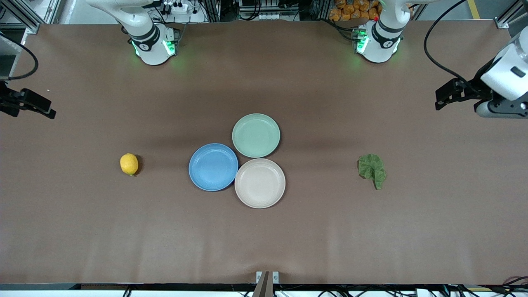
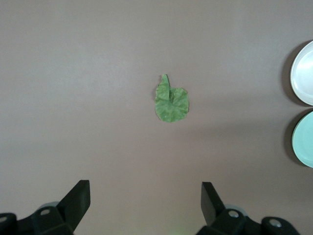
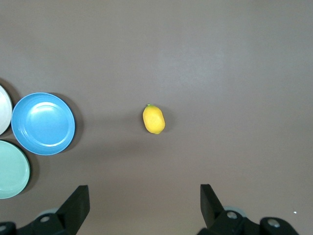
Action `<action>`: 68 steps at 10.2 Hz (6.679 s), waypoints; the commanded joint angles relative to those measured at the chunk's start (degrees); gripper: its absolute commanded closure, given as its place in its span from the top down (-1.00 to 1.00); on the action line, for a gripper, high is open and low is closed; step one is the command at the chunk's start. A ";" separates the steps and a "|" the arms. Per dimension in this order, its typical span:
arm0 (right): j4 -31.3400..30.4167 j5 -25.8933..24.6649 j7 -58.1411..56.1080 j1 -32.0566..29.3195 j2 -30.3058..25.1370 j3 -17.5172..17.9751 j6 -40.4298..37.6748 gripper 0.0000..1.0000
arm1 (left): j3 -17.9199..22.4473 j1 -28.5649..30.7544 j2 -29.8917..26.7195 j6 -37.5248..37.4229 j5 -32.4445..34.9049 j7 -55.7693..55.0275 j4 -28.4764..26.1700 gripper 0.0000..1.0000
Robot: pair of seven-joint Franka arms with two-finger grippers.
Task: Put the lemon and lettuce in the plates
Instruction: 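Reach the right gripper to the lemon while the left gripper reaches the lettuce, then close the right gripper on the lemon while the left gripper grasps the lettuce, then carry the lemon onto the blue plate with the right gripper, then open the right gripper over the blue plate while the left gripper carries lettuce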
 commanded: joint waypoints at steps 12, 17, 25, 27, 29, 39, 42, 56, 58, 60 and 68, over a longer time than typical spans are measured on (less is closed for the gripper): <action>-28.36 0.35 -0.18 0.34 12.54 0.92 35.35 1.00 | -0.70 -4.53 22.21 25.10 0.65 -4.10 -3.68 1.00; -30.82 0.26 -3.08 0.34 19.14 0.92 45.71 1.00 | -0.70 -4.61 25.18 39.97 0.83 -1.39 -15.30 1.00; -35.14 0.88 -3.00 0.51 23.28 0.92 56.64 1.00 | -0.70 -4.61 32.67 41.48 3.90 0.38 -15.48 1.00; -34.88 0.97 -2.39 0.51 23.19 0.92 55.77 -0.74 | -0.70 -4.44 33.28 41.48 3.90 1.08 -15.92 1.00; -34.44 1.05 -2.29 0.51 22.84 0.92 55.41 -1.00 | -0.70 -3.91 33.37 41.31 3.90 1.96 -16.36 1.00; -23.19 14.21 -1.77 10.86 19.85 0.92 40.82 -1.00 | -0.70 -4.35 35.13 41.39 3.81 0.91 -15.93 -1.00; -20.38 16.35 7.43 16.93 21.78 0.92 41.08 -1.00 | -0.70 -4.44 33.64 41.39 3.73 0.47 -15.40 -1.00; -16.15 16.43 19.68 29.34 33.65 1.00 52.33 -0.36 | -9.75 -10.41 33.53 42.10 0.74 -32.82 -1.62 -1.00; -16.07 16.43 19.68 29.17 33.65 1.00 52.33 0.64 | -9.75 -14.18 36.00 44.97 -0.14 -37.30 1.38 -1.00; -16.06 16.35 19.59 29.16 33.39 1.00 52.33 1.00 | -9.32 -17.78 37.93 52.87 0.21 -42.31 1.30 -1.00; -6.57 16.08 18.28 24.00 27.52 0.21 34.95 1.00 | -5.55 -28.59 44.62 75.75 0.56 -48.57 1.30 -0.89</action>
